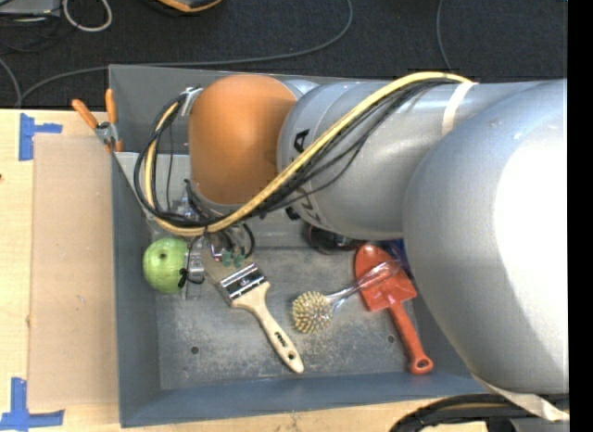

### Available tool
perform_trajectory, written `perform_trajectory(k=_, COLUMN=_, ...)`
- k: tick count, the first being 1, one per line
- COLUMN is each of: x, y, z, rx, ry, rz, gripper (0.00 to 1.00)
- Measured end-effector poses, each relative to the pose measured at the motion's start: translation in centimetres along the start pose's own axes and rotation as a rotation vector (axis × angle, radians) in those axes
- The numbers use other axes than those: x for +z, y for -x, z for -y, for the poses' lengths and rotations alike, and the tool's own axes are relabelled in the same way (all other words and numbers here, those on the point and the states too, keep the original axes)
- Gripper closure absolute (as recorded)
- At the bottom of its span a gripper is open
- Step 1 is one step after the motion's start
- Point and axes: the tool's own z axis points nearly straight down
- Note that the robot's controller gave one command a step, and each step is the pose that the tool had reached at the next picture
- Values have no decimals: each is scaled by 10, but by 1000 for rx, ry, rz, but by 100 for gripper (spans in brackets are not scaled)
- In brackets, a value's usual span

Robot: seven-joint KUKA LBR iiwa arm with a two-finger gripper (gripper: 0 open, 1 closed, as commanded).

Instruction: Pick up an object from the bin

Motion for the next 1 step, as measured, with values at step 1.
perform_trajectory(k=1, x=66, y=-25, z=111, rx=345, ry=-10, rz=-22, gripper=0)
